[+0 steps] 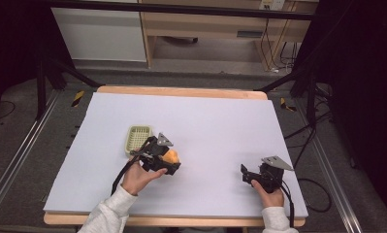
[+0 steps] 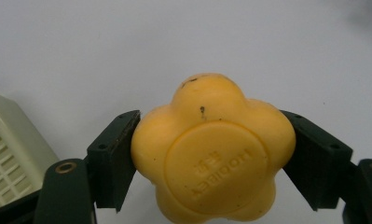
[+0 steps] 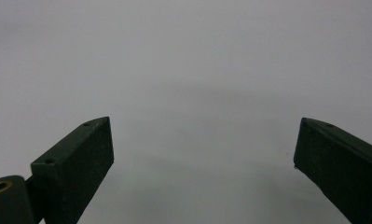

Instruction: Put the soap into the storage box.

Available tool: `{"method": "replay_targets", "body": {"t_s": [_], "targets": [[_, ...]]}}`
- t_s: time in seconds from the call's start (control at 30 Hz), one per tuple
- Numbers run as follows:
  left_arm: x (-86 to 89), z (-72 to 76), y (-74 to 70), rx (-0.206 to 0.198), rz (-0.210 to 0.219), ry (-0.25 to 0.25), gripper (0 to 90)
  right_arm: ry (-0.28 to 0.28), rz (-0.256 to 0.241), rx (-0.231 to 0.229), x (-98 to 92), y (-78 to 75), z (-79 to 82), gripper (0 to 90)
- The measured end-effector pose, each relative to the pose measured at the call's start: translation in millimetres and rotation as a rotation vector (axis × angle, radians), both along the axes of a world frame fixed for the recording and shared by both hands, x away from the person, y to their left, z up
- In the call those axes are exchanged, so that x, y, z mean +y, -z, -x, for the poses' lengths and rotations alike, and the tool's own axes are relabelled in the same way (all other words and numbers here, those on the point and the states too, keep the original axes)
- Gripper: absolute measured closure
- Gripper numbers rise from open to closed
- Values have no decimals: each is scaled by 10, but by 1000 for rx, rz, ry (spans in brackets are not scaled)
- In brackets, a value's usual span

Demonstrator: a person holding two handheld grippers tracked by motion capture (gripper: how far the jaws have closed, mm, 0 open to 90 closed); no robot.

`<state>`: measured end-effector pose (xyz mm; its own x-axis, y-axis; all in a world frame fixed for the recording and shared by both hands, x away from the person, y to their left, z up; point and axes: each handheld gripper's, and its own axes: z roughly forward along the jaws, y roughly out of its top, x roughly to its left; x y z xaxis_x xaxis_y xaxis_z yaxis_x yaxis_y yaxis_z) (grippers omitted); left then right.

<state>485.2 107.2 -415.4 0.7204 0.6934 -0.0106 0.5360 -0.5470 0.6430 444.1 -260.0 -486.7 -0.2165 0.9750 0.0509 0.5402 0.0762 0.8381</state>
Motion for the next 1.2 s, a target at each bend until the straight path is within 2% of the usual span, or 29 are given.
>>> {"method": "replay_targets", "body": {"t_s": [1.2], "targets": [[315, -156, -104, -21, 14, -86, 248, -1, 3, -1, 0, -1, 1, 53]]}}
